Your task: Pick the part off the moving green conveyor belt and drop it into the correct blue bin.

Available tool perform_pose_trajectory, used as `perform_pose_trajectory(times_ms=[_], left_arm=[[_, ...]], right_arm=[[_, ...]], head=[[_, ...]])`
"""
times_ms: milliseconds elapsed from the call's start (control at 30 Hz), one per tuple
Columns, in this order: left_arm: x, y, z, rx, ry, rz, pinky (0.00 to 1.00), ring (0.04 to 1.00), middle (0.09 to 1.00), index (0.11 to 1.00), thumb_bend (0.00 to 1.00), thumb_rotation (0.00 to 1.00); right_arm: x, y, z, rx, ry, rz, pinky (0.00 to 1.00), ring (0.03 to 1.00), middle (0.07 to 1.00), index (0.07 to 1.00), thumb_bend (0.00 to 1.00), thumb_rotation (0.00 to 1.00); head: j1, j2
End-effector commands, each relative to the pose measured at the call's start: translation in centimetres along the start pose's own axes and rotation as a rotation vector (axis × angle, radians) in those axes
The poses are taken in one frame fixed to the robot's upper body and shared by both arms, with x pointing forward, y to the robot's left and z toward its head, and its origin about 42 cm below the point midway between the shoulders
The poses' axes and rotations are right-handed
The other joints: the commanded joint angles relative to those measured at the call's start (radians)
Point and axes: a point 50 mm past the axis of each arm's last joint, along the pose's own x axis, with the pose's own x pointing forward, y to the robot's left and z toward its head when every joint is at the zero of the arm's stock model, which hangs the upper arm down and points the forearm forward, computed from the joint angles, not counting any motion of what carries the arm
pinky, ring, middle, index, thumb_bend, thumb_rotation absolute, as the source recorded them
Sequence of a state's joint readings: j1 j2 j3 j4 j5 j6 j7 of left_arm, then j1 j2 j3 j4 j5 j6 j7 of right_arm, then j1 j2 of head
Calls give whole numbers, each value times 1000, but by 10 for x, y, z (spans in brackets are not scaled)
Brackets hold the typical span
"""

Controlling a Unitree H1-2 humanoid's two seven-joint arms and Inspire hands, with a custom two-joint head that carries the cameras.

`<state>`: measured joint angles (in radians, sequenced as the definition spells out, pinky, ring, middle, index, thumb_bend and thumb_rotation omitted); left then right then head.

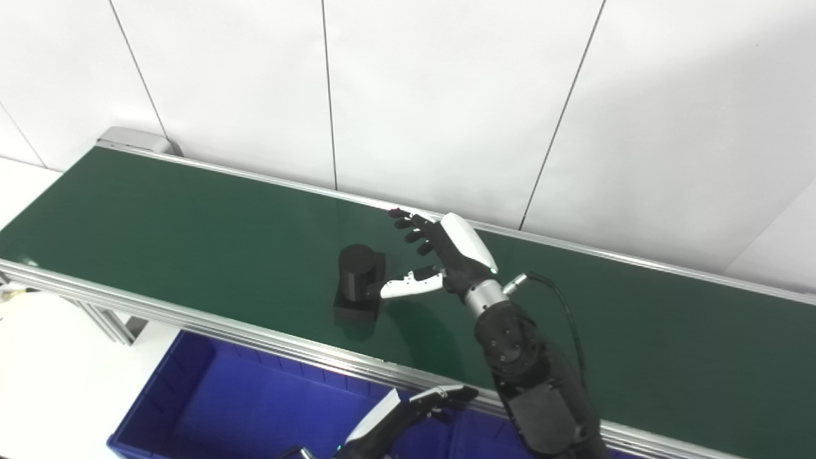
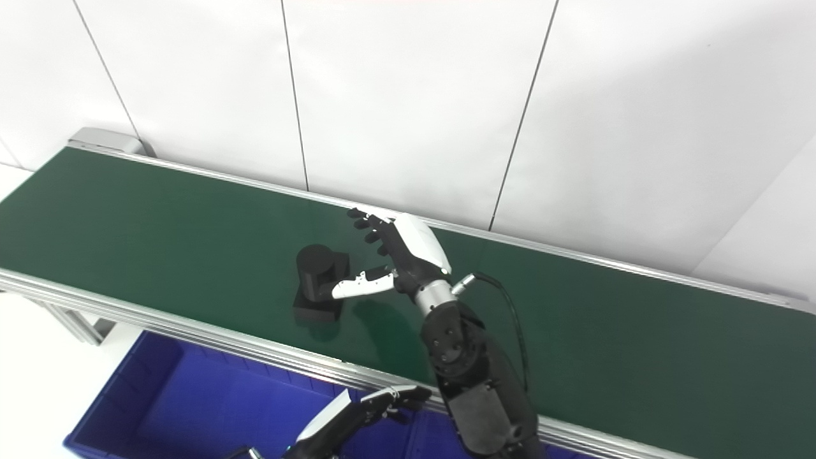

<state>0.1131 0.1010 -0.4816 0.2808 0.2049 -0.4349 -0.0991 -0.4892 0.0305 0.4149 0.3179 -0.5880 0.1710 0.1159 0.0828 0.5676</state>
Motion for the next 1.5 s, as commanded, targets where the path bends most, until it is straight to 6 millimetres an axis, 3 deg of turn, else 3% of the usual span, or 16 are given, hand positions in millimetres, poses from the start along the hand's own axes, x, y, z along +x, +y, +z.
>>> perform_pose_trajectory(times_ms=[0, 367, 600, 767, 800, 833, 867, 933, 1067, 1167, 1300, 1467], left_arm=[[8, 1, 10, -13, -67, 8, 739, 825, 868, 846, 944, 230], [9, -5, 12, -29, -72, 7, 721, 818, 883, 867, 944, 241], [8, -11, 15, -49, -77, 17, 692, 798, 871, 851, 953, 229], [8, -12, 16, -59, -80, 21, 668, 786, 847, 839, 946, 223], [8, -13, 16, -62, -81, 20, 644, 761, 825, 823, 940, 226], [8, -13, 16, -65, -81, 20, 628, 737, 807, 803, 936, 218], [9, -13, 16, -70, -81, 19, 628, 737, 807, 803, 936, 218], [9, -13, 14, -80, -79, 17, 621, 729, 814, 806, 935, 230], [9, -13, 13, -80, -76, 17, 666, 792, 886, 886, 945, 259], [8, -13, 13, -65, -74, 18, 676, 809, 895, 893, 940, 264], [8, -11, 14, -31, -75, 15, 663, 782, 864, 873, 953, 385], [8, -10, 15, -3, -81, 16, 677, 787, 866, 866, 938, 366]], right_arm=[[15, -12, 29, -25, -82, -44, 695, 806, 856, 869, 927, 364], [29, 10, 28, -128, -45, 0, 720, 827, 869, 870, 911, 365], [29, 25, 21, -152, -53, 3, 638, 796, 849, 844, 830, 242], [28, 35, 16, -174, -76, -5, 521, 640, 765, 730, 635, 62], [28, 37, 14, -183, -81, -3, 506, 611, 729, 700, 576, 20], [28, 38, 13, -194, -87, -2, 474, 566, 606, 672, 548, 6], [27, 40, 12, -204, -92, -3, 474, 566, 606, 672, 548, 6], [26, 43, 9, -223, -94, -12, 386, 456, 490, 585, 529, 1], [24, 48, 5, -235, -84, -26, 422, 511, 518, 482, 516, 0], [20, 48, 2, -214, -83, -42, 437, 525, 528, 472, 515, 0], [15, 48, -1, -178, -101, -91, 435, 491, 503, 482, 520, 0], [4, 41, -5, -133, -139, -149, 411, 467, 477, 496, 523, 0]], head=[[3, 2], [17, 15], [23, 23], [21, 29], [21, 30], [21, 30], [21, 31], [22, 34], [19, 36], [18, 37], [15, 38], [5, 45]])
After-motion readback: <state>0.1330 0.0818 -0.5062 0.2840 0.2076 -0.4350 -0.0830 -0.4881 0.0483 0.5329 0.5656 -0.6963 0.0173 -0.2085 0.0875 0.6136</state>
